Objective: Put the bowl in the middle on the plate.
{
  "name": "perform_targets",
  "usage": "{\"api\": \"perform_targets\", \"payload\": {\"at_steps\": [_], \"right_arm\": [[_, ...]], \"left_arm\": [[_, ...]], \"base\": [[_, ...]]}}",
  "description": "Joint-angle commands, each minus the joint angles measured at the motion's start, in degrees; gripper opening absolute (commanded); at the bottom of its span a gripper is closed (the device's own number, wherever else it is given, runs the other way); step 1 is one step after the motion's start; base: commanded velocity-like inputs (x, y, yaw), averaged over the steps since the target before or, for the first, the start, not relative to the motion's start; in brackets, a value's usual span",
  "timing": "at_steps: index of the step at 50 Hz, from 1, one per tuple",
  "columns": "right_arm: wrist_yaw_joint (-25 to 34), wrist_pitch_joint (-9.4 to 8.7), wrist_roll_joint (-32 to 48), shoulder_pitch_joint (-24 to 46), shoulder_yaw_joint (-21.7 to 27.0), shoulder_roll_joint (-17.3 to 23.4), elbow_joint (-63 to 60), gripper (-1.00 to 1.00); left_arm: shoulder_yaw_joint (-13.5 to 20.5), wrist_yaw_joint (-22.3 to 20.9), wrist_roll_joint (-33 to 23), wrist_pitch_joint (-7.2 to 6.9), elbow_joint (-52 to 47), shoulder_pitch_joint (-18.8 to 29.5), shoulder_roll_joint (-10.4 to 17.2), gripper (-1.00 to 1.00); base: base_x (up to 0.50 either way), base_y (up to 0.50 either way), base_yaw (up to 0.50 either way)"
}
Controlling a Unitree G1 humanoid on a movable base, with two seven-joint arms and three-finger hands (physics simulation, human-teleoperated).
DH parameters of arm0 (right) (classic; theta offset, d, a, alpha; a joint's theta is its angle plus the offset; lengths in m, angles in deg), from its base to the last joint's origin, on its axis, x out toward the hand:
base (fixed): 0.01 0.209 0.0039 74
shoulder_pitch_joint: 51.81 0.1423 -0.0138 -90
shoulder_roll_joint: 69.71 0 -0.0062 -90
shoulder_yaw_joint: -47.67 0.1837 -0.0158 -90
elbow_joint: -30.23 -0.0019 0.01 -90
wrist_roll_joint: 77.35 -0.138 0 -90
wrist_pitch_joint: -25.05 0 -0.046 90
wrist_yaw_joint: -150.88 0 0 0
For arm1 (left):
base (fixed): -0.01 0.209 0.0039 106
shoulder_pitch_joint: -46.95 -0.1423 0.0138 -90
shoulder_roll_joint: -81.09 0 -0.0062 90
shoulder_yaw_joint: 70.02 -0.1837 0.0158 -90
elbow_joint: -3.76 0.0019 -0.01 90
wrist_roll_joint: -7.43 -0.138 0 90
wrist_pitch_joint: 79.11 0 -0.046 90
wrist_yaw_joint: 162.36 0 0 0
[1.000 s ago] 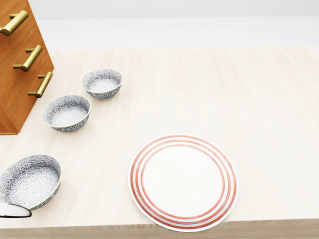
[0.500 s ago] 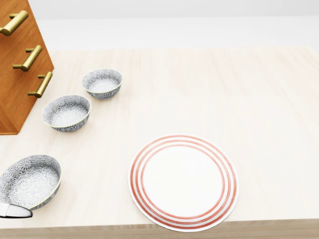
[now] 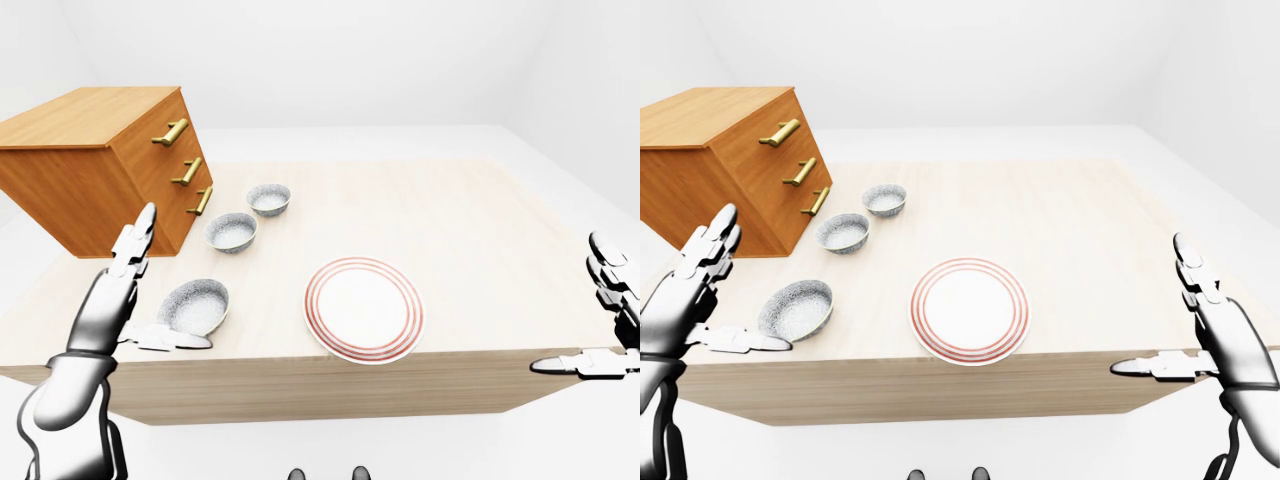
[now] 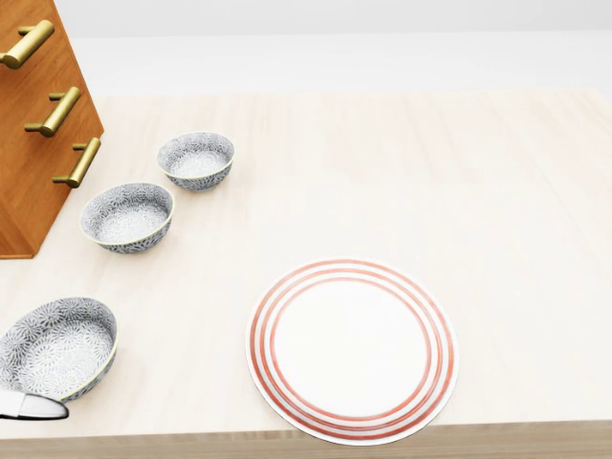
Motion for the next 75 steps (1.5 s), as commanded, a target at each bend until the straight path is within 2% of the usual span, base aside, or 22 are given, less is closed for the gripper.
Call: {"api": "perform_targets", "payload": {"at_steps": [1, 3, 5, 12, 20, 36, 45, 52, 53, 54, 55, 57, 59, 61, 62, 64, 67, 69, 70, 71, 72, 75], "right_arm": [[0.26, 0.00, -0.38, -0.15, 0.13, -0.11, 0.11, 1.00], [0.25, 0.00, -0.44, -0.12, 0.21, -0.08, -0.02, 1.00], [1.88, 0.00, -1.88, -0.49, 0.26, -0.33, -0.42, 1.00], [2.52, 0.00, -1.92, -0.58, 0.68, -0.61, -1.58, 1.00], [2.61, 0.00, -1.81, -0.50, 0.68, -0.59, -1.77, 1.00], [2.32, 0.00, -1.37, -0.42, 0.56, -0.66, -1.26, 1.00], [0.12, 0.00, 1.01, -0.17, -0.51, -0.45, 0.14, 1.00], [-0.64, 0.00, 1.79, -0.16, -0.95, -0.41, 0.61, 1.00], [-0.78, 0.00, 1.88, -0.14, -0.99, -0.41, 0.67, 1.00], [-0.80, 0.00, 1.94, -0.10, -1.05, -0.37, 0.65, 1.00], [-0.86, 0.00, 1.99, -0.08, -1.09, -0.34, 0.73, 1.00], [-0.91, 0.00, 1.97, -0.17, -0.99, -0.39, 0.50, 1.00], [-0.91, 0.00, 2.31, -0.25, -1.08, -0.48, 0.26, 1.00], [-1.05, 0.00, 2.40, -0.20, -1.17, -0.48, 0.81, 1.00], [-0.87, 0.00, 2.35, -0.31, -1.06, -0.51, 0.30, 1.00], [-0.96, 0.00, 2.48, -0.35, -1.07, -0.58, 0.59, 1.00], [-0.75, 0.00, 2.51, -0.40, -0.95, -0.62, 0.10, 1.00], [-0.84, 0.00, 2.65, -0.36, -1.03, -0.65, 0.24, 1.00], [-0.94, 0.00, 2.81, -0.35, -1.12, -0.67, 0.29, 1.00], [-0.95, 0.00, 2.84, -0.34, -1.14, -0.67, 0.32, 1.00], [-0.90, 0.00, 2.90, -0.37, -1.13, -0.66, 0.14, 1.00], [-0.95, 0.00, 3.05, -0.38, -1.18, -0.71, 0.34, 1.00]], "left_arm": [[-0.40, 0.64, -0.20, 1.32, 1.05, -0.40, -0.48, 1.00], [-0.43, 0.73, -0.20, 1.56, 1.21, -0.54, -0.54, 1.00], [-1.18, 0.63, -0.30, 0.82, 0.59, -0.80, -1.11, 1.00], [-1.41, 0.92, -0.31, 1.92, 1.48, -1.16, -1.31, 1.00], [-1.50, 0.84, -0.33, 1.36, 1.07, -1.10, -1.36, 1.00], [-2.09, 1.29, -0.60, 1.90, 1.50, -1.26, -1.74, 1.00], [-1.79, 0.94, -0.42, 0.36, -0.88, -1.46, -2.04, 1.00], [-1.70, 6.27, -3.16, 3.83, 0.62, -0.48, -1.84, 1.00], [-2.10, 4.74, -2.50, 0.95, -0.25, -0.49, -1.68, 1.00], [-2.29, 4.61, -2.95, 0.02, -0.42, 0.23, -1.13, 1.00], [-2.53, 4.70, -3.66, 1.79, 0.73, 0.75, -0.33, 1.00], [-2.79, 3.70, -3.43, 0.89, 0.47, 1.37, 0.14, 1.00], [-3.40, 4.47, -4.95, 1.75, 2.61, 2.53, 0.85, 1.00], [-3.86, 4.67, -5.61, 1.18, 2.81, 3.35, 1.25, 1.00], [-4.28, 4.24, -6.46, -0.18, 1.51, 3.90, 1.66, 1.00], [-4.91, 4.46, -7.63, -0.50, 1.92, 4.72, 1.99, 1.00], [-6.24, 4.88, -10.56, 0.89, 2.74, 5.33, 2.50, 1.00], [-6.62, 4.73, -10.35, 0.87, 2.64, 5.76, 2.19, 1.00], [-7.17, 5.14, -11.87, 2.70, 3.20, 6.00, 2.77, 1.00], [-7.26, 5.40, -12.59, 3.38, 3.27, 6.25, 2.85, 1.00], [-7.43, 4.55, -12.81, 2.41, 2.26, 6.61, 2.86, 1.00], [-8.06, 4.96, -15.62, 4.39, 2.91, 7.45, 3.60, 1.00]], "base": [[0.00, 0.00, 0.00], [0.00, 0.00, 0.00], [0.40, 0.00, 0.00], [0.41, 0.00, 0.00], [0.44, 0.00, 0.00], [0.45, 0.00, 0.00], [0.13, 0.00, 0.00], [0.00, 0.00, 0.00], [0.00, 0.00, 0.00], [0.00, 0.00, 0.00], [0.00, 0.00, 0.00], [0.00, 0.00, 0.00], [0.00, 0.00, 0.00], [0.00, 0.00, 0.00], [0.00, 0.00, 0.00], [0.00, 0.00, 0.00], [0.00, 0.00, 0.00], [0.00, 0.00, 0.00], [0.00, 0.00, 0.00], [0.00, 0.00, 0.00], [0.00, 0.00, 0.00], [0.00, 0.00, 0.00]]}}
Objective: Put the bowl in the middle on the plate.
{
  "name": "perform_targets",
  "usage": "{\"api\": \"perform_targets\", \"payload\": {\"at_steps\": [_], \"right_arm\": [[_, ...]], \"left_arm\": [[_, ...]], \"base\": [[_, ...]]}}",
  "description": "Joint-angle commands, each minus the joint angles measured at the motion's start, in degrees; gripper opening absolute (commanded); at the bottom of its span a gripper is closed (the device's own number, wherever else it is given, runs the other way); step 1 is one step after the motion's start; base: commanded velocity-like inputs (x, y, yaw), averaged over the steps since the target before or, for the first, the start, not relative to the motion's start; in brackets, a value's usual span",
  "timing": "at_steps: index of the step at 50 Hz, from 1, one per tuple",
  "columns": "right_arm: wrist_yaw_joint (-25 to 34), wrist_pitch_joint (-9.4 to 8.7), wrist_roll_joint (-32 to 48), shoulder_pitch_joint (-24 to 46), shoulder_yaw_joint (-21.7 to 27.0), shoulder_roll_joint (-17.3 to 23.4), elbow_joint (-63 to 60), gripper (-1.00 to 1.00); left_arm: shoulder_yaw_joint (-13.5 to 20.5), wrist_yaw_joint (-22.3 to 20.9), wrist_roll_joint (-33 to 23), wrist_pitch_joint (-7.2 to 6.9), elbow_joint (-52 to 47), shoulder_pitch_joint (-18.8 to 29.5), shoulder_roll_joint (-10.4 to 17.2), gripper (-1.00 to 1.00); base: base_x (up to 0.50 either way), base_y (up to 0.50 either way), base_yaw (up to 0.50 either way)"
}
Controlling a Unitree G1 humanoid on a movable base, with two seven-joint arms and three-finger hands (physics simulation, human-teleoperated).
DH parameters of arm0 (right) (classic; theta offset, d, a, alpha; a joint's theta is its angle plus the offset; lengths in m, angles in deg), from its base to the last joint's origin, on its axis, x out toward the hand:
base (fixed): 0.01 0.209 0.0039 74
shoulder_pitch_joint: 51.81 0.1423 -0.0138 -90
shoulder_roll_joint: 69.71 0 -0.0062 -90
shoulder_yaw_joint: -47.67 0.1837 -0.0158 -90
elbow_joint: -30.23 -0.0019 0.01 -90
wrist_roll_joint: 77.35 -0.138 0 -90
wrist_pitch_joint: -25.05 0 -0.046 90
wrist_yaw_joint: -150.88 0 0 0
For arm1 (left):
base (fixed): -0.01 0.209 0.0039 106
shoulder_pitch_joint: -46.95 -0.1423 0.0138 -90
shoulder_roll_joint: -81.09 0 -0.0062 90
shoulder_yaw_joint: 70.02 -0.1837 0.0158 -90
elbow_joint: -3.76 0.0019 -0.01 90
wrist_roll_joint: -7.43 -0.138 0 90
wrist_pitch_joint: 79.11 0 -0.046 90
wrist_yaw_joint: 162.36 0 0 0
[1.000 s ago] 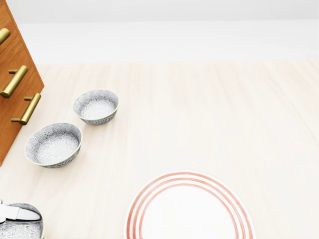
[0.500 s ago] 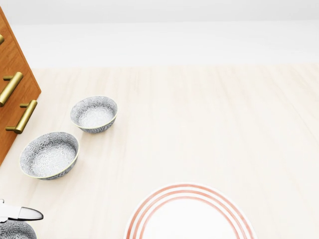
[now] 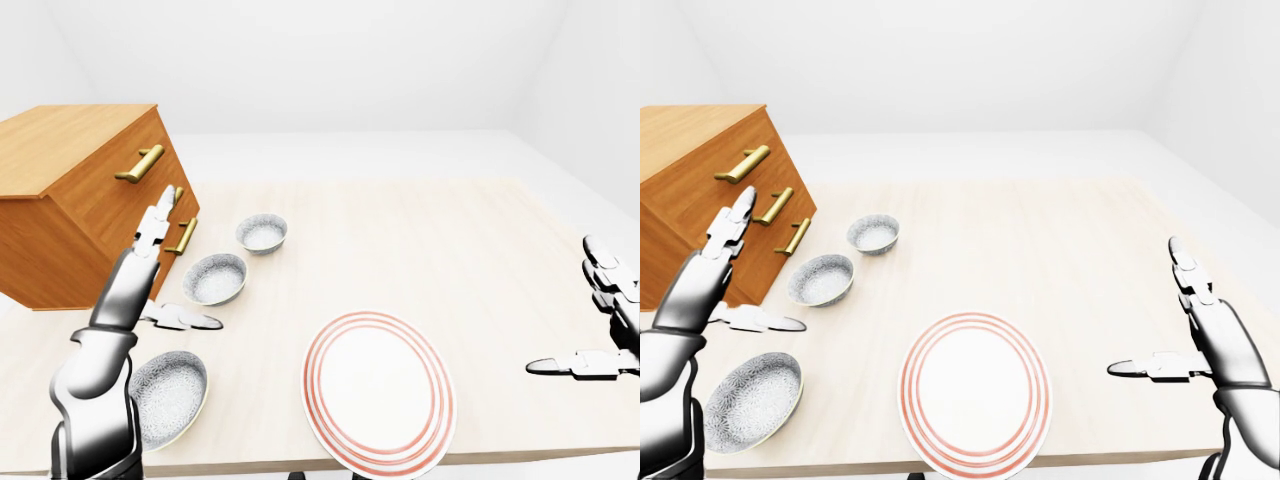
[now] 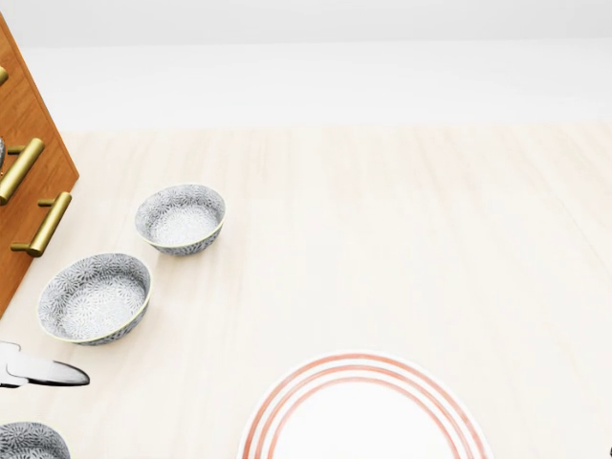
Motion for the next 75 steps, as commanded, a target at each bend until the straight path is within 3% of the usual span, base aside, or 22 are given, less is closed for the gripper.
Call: {"api": "perform_targets", "payload": {"at_steps": [1, 2, 3, 5, 9, 19, 27, 34, 43, 60, 71, 75], "right_arm": [[-0.35, 0.00, 0.77, -0.06, -0.24, -0.12, 0.32, 1.00], [-0.45, 0.00, 0.85, -0.06, -0.29, -0.11, 0.48, 1.00], [-0.38, 0.00, 0.85, -0.08, -0.28, -0.09, 0.32, 1.00], [-0.41, 0.00, 0.90, -0.16, -0.27, -0.17, 0.44, 1.00], [-0.28, 0.00, 0.96, -0.17, -0.21, -0.17, 0.02, 1.00], [-0.38, 0.00, 1.17, -0.17, -0.37, -0.18, 0.27, 1.00], [-0.38, 0.00, 1.03, -0.16, -0.32, -0.19, 0.49, 1.00], [-0.44, 0.00, 1.12, -0.11, -0.45, -0.09, 0.64, 1.00], [-0.24, 0.00, 1.30, -0.15, -0.36, -0.14, 0.08, 1.00], [-0.26, 0.00, 1.49, -0.13, -0.27, -0.28, 0.14, 1.00], [-0.50, 0.00, 1.70, 0.07, -0.59, -0.04, 0.50, 1.00], [-0.65, 0.00, 1.96, 0.28, -0.92, 0.12, 0.68, 1.00]], "left_arm": [[-3.10, 0.17, -8.40, 3.33, 0.90, 3.64, 2.53, 1.00], [-3.23, 0.63, -9.50, 3.98, 1.80, 4.19, 2.66, 1.00], [-3.28, 0.19, -9.70, 3.67, 1.53, 4.79, 2.72, 1.00], [-4.19, 0.54, -11.80, 5.50, 3.27, 6.27, 3.63, 1.00], [-5.51, 1.32, -14.93, 6.93, 6.83, 9.95, 5.38, 1.00], [-7.32, 3.98, -17.96, 6.93, 13.50, 17.22, 7.79, 1.00], [-10.51, 8.43, -25.93, 6.93, 18.05, 20.87, 8.81, 1.00], [-11.86, 9.36, -30.93, 6.93, 19.93, 24.16, 8.77, 1.00], [-13.27, 11.01, -37.23, 6.93, 22.14, 24.48, 8.93, 1.00], [-13.03, 7.82, -37.47, 6.93, 23.43, 25.44, 8.97, 1.00], [-13.74, 9.51, -38.52, 6.93, 27.41, 26.27, 9.18, 1.00], [-14.74, 11.95, -40.48, 6.93, 31.28, 25.59, 8.65, 1.00]], "base": [[0.00, 0.00, 0.00], [0.00, 0.00, 0.00], [0.00, 0.00, 0.00], [0.00, 0.00, 0.00], [0.00, 0.00, 0.00], [0.00, 0.00, 0.00], [0.00, 0.00, 0.00], [0.00, 0.00, 0.00], [0.00, 0.00, 0.00], [0.00, 0.00, 0.00], [0.00, 0.00, 0.00], [0.00, 0.00, 0.00]]}}
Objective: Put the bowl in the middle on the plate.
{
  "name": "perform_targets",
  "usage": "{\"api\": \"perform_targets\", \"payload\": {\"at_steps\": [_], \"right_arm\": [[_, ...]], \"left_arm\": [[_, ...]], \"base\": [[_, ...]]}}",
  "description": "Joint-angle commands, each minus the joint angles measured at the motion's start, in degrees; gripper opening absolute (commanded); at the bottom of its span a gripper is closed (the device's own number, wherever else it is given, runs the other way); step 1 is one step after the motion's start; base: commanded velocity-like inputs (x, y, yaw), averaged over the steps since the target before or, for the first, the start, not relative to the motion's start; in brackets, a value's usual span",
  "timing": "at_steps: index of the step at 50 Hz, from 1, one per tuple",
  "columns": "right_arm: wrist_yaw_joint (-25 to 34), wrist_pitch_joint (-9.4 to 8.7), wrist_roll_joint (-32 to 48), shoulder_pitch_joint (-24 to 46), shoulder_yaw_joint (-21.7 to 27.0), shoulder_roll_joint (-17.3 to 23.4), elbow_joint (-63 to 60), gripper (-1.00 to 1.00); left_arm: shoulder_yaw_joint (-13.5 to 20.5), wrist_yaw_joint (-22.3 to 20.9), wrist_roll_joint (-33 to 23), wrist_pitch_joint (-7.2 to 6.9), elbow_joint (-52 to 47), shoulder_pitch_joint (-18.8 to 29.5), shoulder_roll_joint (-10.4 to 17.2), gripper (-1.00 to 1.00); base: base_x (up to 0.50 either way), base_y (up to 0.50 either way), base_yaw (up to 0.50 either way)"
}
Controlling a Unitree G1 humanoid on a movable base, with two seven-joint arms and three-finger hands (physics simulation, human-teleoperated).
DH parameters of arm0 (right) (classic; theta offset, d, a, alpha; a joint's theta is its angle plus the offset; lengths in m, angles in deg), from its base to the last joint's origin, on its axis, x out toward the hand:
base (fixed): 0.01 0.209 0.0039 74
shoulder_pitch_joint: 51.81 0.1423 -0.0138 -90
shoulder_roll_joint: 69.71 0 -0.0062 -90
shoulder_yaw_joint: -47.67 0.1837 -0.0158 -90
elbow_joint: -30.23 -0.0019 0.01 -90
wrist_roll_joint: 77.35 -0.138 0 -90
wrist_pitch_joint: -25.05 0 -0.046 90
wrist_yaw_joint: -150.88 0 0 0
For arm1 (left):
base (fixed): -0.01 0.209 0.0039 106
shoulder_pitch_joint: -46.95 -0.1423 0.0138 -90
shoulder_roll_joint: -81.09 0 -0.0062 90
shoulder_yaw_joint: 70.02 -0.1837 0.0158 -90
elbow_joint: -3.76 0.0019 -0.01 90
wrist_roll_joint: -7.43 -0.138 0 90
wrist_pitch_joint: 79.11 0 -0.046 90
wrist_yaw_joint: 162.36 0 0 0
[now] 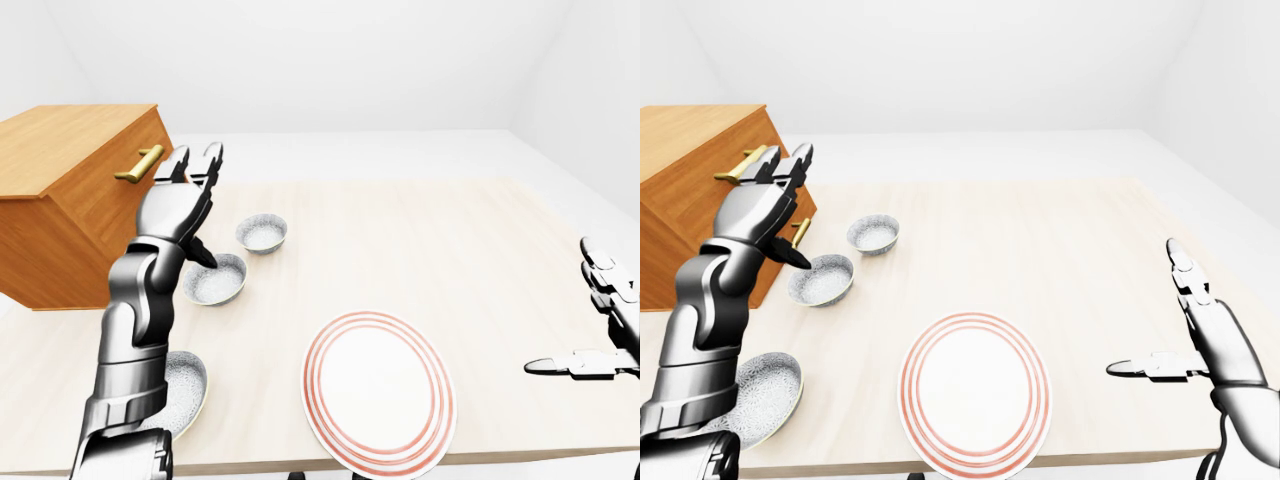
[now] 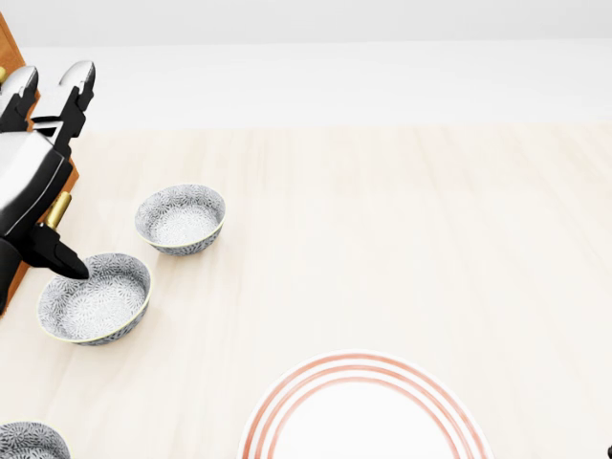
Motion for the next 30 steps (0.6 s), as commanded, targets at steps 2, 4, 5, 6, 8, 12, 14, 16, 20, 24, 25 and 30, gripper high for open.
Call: {"api": "perform_targets", "payload": {"at_steps": [2, 4, 5, 6, 8, 12, 14, 16, 20, 24, 25, 30], "right_arm": [[-0.30, 0.00, 0.27, 0.26, -0.43, 0.25, 0.48, 1.00], [-0.25, 0.00, 0.20, 0.22, -0.39, 0.24, 0.32, 1.00], [-0.15, 0.00, 0.15, 0.17, -0.33, 0.24, 0.16, 1.00], [-0.16, 0.00, 0.11, 0.15, -0.31, 0.21, 0.27, 1.00], [-0.11, 0.00, 0.02, 0.11, -0.27, 0.18, 0.29, 1.00], [-0.14, 0.00, 0.22, 0.13, -0.40, 0.17, 0.25, 1.00], [-0.09, 0.00, 0.24, 0.10, -0.37, 0.14, 0.14, 1.00], [0.04, 0.00, 0.30, 0.12, -0.35, 0.14, -0.11, 1.00], [-0.23, 0.00, 0.41, 0.15, -0.50, 0.11, 0.50, 1.00], [0.11, 0.00, 0.36, 0.15, -0.36, 0.19, -0.33, 1.00], [0.10, 0.00, 0.39, 0.17, -0.36, 0.17, -0.28, 1.00], [-0.11, 0.00, 0.37, 0.19, -0.43, 0.14, 0.33, 1.00]], "left_arm": [[-1.39, 3.16, -2.98, 0.00, 6.18, -0.20, -0.42, 1.00], [-1.40, 2.59, -2.92, 0.00, 6.08, -0.20, -0.56, 1.00], [-1.54, 2.42, -3.04, 0.00, 6.60, -0.09, -0.60, 1.00], [-1.52, 2.11, -3.01, 0.00, 6.42, 0.03, -0.64, 1.00], [-1.73, 2.00, -3.12, 0.00, 7.15, 0.10, -0.72, 1.00], [-2.16, 1.82, -3.35, 0.00, 8.34, 0.78, -0.94, 1.00], [-2.30, 2.43, -3.55, 0.00, 9.60, 1.28, -0.89, 1.00], [-2.39, 2.02, -3.52, 0.00, 9.30, 1.04, -1.04, 1.00], [-2.68, 2.43, -3.76, 0.00, 10.11, 0.82, -1.22, 1.00], [-2.75, 2.26, -3.87, 0.00, 10.30, 1.01, -1.24, 1.00], [-2.78, 2.16, -3.92, 0.00, 10.32, 1.05, -1.25, 1.00], [-3.22, 3.41, -4.66, 0.00, 12.88, 1.77, -1.18, 1.00]], "base": [[0.00, 0.00, 0.00], [0.00, 0.00, 0.00], [0.00, 0.00, 0.00], [0.00, 0.00, 0.00], [0.00, 0.00, 0.00], [0.00, 0.00, 0.00], [0.00, 0.00, 0.00], [0.00, 0.00, 0.00], [0.00, 0.00, 0.00], [0.00, 0.00, 0.00], [0.00, 0.00, 0.00], [0.00, 0.00, 0.00]]}}
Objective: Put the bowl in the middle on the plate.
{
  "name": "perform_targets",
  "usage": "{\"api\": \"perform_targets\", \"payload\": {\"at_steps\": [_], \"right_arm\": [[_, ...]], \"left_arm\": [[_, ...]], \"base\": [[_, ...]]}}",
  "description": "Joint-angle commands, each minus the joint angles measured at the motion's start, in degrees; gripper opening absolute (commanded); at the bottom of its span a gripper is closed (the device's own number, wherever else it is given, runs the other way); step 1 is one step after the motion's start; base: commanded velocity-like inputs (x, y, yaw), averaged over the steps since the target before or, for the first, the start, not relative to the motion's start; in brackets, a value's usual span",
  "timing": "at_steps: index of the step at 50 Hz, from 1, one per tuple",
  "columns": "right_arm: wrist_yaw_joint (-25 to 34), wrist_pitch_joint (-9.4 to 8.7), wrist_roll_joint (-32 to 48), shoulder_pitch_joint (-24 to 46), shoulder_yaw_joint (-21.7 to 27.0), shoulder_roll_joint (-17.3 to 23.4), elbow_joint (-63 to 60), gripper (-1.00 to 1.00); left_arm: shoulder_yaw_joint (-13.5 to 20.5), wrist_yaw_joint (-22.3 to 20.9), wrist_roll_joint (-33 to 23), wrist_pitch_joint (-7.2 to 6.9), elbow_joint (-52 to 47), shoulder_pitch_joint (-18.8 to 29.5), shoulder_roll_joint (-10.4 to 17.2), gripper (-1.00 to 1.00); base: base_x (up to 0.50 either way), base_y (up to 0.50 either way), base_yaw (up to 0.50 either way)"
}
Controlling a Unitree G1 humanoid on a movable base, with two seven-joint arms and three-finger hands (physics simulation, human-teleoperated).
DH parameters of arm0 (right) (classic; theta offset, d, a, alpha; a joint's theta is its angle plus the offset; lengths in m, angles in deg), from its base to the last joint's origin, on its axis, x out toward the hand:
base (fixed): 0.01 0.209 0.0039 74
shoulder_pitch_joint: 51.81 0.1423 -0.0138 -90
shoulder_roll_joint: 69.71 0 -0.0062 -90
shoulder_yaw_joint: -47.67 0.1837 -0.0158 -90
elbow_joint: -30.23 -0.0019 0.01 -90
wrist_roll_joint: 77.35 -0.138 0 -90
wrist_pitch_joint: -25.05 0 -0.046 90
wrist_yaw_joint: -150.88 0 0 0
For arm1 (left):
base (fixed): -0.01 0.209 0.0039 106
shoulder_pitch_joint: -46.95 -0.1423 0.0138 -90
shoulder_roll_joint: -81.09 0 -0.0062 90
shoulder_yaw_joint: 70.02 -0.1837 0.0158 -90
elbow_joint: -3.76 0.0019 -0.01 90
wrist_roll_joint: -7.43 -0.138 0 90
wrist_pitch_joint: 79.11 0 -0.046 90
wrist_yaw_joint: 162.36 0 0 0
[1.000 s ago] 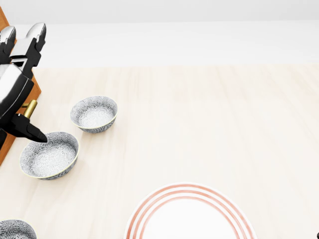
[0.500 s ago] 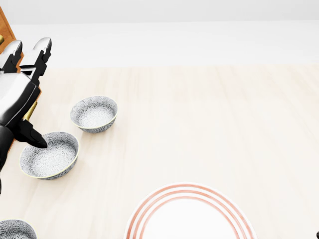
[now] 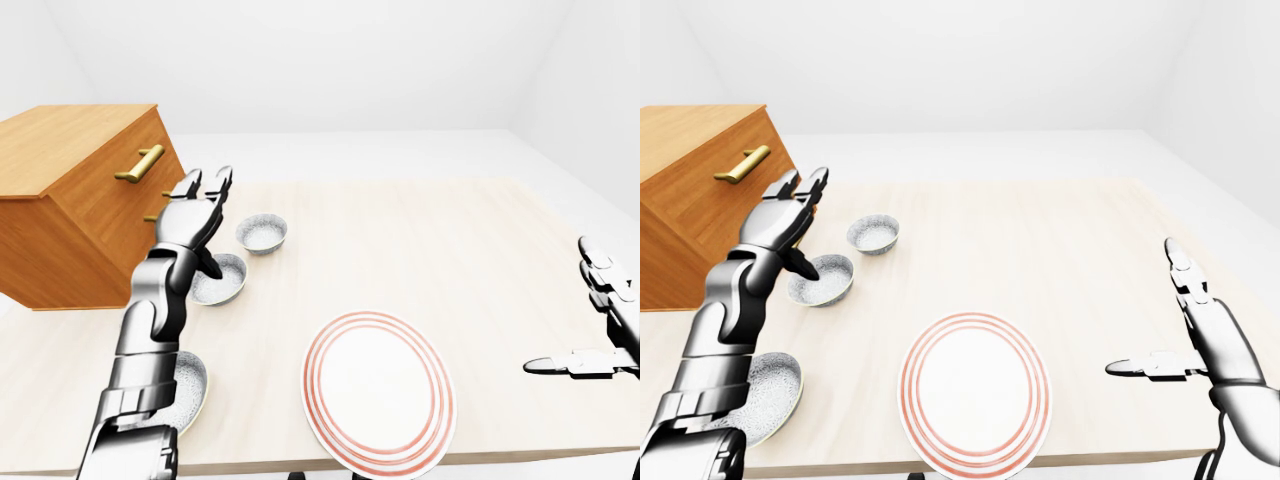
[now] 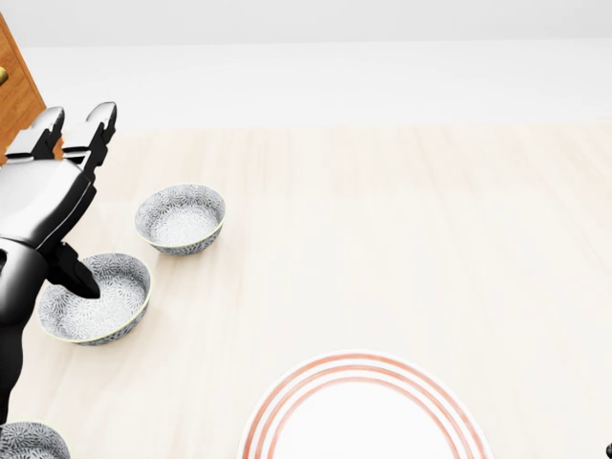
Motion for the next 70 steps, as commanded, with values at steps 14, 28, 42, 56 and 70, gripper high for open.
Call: {"api": "perform_targets", "payload": {"at_steps": [14, 28, 42, 56, 70], "right_arm": [[-0.25, 0.00, 0.10, 0.17, -0.26, 0.16, 0.61, 1.00], [-0.53, 0.00, 0.08, 0.14, -0.47, 0.31, 1.33, 1.00], [0.01, 0.00, 0.19, 0.10, -0.24, 0.20, 0.05, 1.00], [-0.10, 0.00, 0.26, 0.17, -0.28, 0.17, 0.49, 1.00], [-0.30, 0.00, 0.24, 0.14, -0.40, 0.27, 0.96, 1.00]], "left_arm": [[-0.36, -1.37, -0.25, 0.00, 3.38, 1.68, 0.39, 1.00], [1.71, -9.24, 4.13, 0.00, -4.81, -2.97, 0.83, 1.00], [1.53, -9.91, 3.94, 0.00, -3.89, -3.54, 0.71, 1.00], [2.09, -12.69, 4.54, 0.00, -5.30, -4.85, 0.79, 1.00], [2.23, -15.02, 5.01, 0.00, -5.87, -6.53, 0.64, 1.00]], "base": [[0.00, 0.00, 0.00], [0.00, 0.00, 0.00], [0.00, 0.00, 0.00], [0.00, 0.00, 0.00], [0.00, 0.00, 0.00]]}}
